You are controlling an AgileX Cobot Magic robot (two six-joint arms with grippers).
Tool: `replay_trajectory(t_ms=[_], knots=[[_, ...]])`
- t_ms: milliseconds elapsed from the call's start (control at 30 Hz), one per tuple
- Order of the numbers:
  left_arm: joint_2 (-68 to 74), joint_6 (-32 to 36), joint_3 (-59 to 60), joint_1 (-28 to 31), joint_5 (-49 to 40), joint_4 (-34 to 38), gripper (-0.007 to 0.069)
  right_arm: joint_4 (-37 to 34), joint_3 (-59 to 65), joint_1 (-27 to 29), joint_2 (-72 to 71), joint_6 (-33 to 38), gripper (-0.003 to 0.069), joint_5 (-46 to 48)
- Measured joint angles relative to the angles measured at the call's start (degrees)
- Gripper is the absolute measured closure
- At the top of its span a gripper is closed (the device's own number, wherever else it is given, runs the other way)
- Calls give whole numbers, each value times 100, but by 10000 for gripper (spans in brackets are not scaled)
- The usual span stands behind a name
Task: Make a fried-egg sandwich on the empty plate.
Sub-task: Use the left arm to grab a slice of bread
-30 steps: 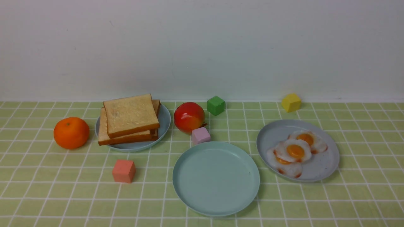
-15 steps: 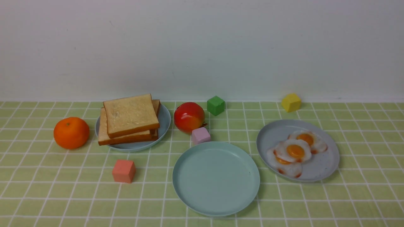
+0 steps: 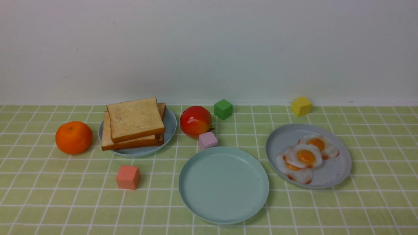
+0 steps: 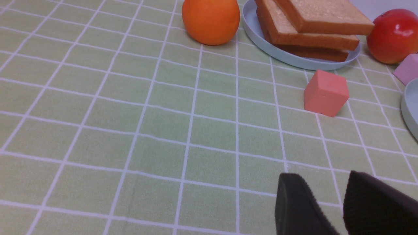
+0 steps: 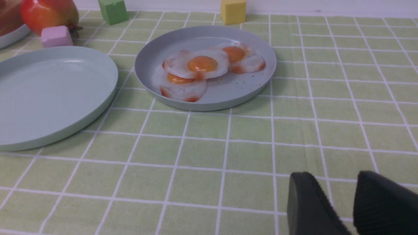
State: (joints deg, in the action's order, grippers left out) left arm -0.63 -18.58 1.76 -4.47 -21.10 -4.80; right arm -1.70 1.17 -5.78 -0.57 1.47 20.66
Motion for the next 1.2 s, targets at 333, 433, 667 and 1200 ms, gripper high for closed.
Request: replay_trajectory(t_ms=[333,433,667,1200], knots=[[0,-6,7,0,1591,145,386,19,36,0,0,0,417,-1646],[0,-6,7,0,1811,145,386,39,36,0,0,0,417,-1839],[0,-348,7,0,3199,557,386,-329,36,0,0,-681,417,-2985],[2994,-1198,-4042,0,1503,1421,386,-874,-4350,0,3324,-1466,417,-1626]])
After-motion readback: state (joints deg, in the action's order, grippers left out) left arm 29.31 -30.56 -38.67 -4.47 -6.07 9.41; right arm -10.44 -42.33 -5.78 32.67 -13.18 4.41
